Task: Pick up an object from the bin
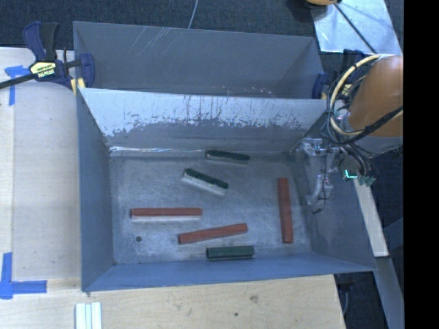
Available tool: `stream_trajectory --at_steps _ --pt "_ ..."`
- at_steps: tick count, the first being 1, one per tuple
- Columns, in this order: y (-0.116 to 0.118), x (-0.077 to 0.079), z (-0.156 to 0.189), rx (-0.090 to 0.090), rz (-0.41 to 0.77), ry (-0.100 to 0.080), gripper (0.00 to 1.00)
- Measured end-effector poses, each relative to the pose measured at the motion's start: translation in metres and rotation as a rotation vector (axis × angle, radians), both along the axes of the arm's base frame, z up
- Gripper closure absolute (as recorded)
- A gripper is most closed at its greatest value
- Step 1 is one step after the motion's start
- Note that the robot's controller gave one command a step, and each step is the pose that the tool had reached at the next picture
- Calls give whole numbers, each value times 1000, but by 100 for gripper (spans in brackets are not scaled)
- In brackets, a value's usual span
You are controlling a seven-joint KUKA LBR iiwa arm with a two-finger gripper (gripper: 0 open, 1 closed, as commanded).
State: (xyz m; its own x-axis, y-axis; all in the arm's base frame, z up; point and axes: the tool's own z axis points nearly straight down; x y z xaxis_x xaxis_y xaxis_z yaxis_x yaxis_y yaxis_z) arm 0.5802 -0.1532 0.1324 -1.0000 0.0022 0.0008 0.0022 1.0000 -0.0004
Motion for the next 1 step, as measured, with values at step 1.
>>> stream_trajectory --at_steps 1 --pt "0 2 2 -1 2 -5 0"
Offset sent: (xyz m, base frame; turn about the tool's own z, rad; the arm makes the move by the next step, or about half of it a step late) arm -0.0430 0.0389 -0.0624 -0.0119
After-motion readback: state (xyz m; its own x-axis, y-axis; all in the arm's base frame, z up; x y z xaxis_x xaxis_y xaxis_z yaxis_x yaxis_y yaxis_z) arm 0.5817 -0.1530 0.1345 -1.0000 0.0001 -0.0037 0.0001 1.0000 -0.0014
